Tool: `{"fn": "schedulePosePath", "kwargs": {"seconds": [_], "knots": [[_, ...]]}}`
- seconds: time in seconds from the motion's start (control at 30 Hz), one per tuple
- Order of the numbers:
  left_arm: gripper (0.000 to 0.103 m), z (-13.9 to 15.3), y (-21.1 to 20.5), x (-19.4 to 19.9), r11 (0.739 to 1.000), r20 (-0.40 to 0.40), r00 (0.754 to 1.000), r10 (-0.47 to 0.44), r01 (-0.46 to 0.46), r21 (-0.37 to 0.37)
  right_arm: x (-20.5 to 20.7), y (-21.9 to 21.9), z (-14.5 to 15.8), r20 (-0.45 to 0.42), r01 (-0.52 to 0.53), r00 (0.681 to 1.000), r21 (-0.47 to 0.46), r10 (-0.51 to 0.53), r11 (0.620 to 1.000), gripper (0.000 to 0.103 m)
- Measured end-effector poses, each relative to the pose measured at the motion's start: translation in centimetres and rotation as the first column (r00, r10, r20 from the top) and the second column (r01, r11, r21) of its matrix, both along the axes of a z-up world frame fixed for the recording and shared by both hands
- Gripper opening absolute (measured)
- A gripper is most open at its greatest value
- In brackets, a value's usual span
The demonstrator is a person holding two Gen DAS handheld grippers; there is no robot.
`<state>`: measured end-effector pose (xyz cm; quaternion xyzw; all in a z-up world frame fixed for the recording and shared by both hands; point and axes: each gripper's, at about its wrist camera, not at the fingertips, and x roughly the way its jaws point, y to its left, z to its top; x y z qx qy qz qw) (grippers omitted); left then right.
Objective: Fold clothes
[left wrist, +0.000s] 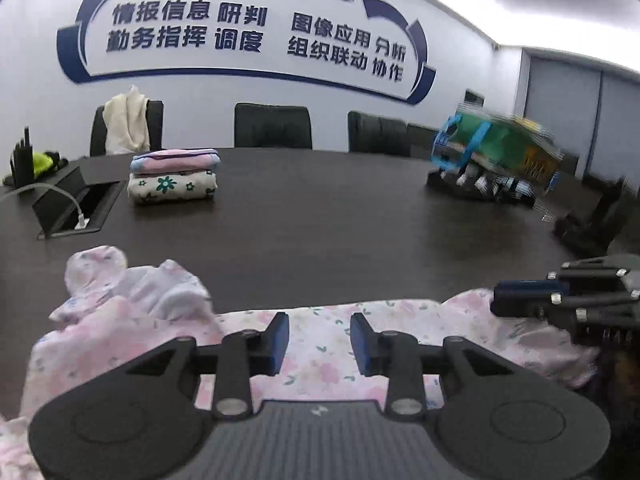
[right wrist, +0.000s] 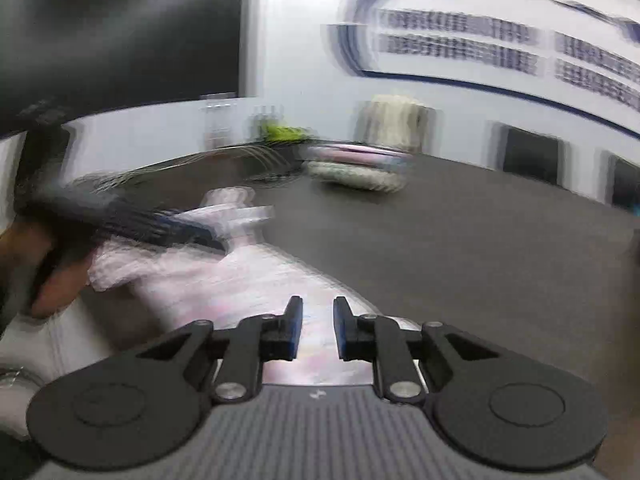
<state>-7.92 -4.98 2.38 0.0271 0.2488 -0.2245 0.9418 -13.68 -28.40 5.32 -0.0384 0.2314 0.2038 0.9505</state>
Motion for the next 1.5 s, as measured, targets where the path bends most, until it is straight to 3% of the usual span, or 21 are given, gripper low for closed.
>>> {"fn": "schedulePosePath", "kwargs": {"seconds": [0.07, 0.2, 0.33, 0.57, 0.7, 0.8, 0.83, 0.9, 0.93, 0.97, 1.03, 1.1, 1.2, 1.23, 1.37, 1.5], "knots": [[0.032, -0.8, -1.0, 0.2, 1.0, -0.015, 1.0, -0.007, 0.007, 0.03, 0.6, 0.7, -0.9, -0.03, 0.097, 0.995, 0.031, -0.096, 0.995, 0.016], [0.032, -2.2, -1.1, 0.5, 0.999, -0.093, 0.996, 0.004, 0.0, 0.044, 0.9, 2.5, -3.7, -0.051, 0.198, 0.979, 0.005, -0.197, 0.98, 0.016], [0.03, -3.0, -0.5, 0.3, 0.999, -0.087, 0.996, 0.012, -0.008, 0.047, 0.0, 2.6, -5.7, 0.015, 0.259, 0.966, -0.017, -0.258, 0.966, 0.015], [0.03, -3.2, -1.0, 0.0, 0.997, -0.067, 0.998, -0.007, 0.012, 0.078, -2.7, -1.7, -6.0, 0.032, 0.383, 0.921, 0.107, -0.388, 0.918, 0.006], [0.03, -3.2, -0.8, 0.0, 0.997, -0.068, 0.998, -0.006, 0.011, 0.074, -4.0, -3.9, -6.0, 0.004, 0.501, 0.862, 0.15, -0.508, 0.852, 0.006], [0.03, -3.2, -0.7, 0.1, 0.997, -0.067, 0.998, -0.006, 0.011, 0.075, -5.5, -5.1, -4.0, 0.078, 0.472, 0.871, 0.149, -0.486, 0.869, 0.007], [0.03, -3.2, -0.7, 0.1, 0.997, -0.065, 0.998, -0.006, 0.011, 0.078, -6.0, -5.4, -3.3, 0.107, 0.459, 0.874, 0.145, -0.475, 0.877, 0.012], [0.03, -3.1, -0.8, 0.1, 0.997, -0.064, 0.998, -0.006, 0.011, 0.081, -6.4, -5.6, -1.6, 0.182, 0.348, 0.92, 0.026, -0.347, 0.937, 0.052], [0.03, -3.1, -0.8, 0.1, 0.997, -0.064, 0.998, -0.006, 0.011, 0.081, -6.2, -5.7, -0.7, 0.203, 0.269, 0.946, -0.062, -0.251, 0.961, 0.09], [0.03, -3.1, -0.8, 0.2, 0.997, -0.064, 0.998, -0.006, 0.011, 0.081, -5.7, -5.9, -0.1, 0.212, 0.186, 0.965, -0.145, -0.153, 0.972, 0.102], [0.03, -3.1, -0.8, 0.2, 0.997, -0.063, 0.998, -0.005, 0.01, 0.082, -4.1, -6.9, 0.8, 0.18, 0.039, 0.984, -0.262, 0.009, 0.964, 0.101], [0.03, -3.1, -0.8, 0.1, 0.996, -0.062, 0.998, -0.005, 0.01, 0.084, -1.0, -8.7, 1.3, 0.006, -0.129, 0.991, -0.226, 0.134, 0.966, 0.1], [0.031, -3.1, -1.0, 0.1, 0.996, -0.057, 0.998, -0.004, 0.009, 0.091, 2.8, -10.5, 0.7, -0.165, -0.277, 0.954, -0.17, 0.25, 0.946, 0.092], [0.031, -3.1, -1.0, 0.1, 0.996, -0.056, 0.998, -0.004, 0.009, 0.093, 4.0, -11.1, 0.5, -0.214, -0.318, 0.935, -0.15, 0.284, 0.936, 0.083], [0.031, -3.1, -0.8, 0.2, 0.996, -0.06, 0.998, -0.006, 0.011, 0.088, 7.2, -11.9, -0.3, -0.307, -0.353, 0.9, -0.096, 0.31, 0.931, 0.052], [0.031, -3.1, -0.9, 0.3, 0.996, -0.058, 0.998, -0.004, 0.009, 0.089, 7.7, -11.5, -1.6, -0.395, -0.392, 0.861, -0.11, 0.322, 0.914, 0.035]]}}
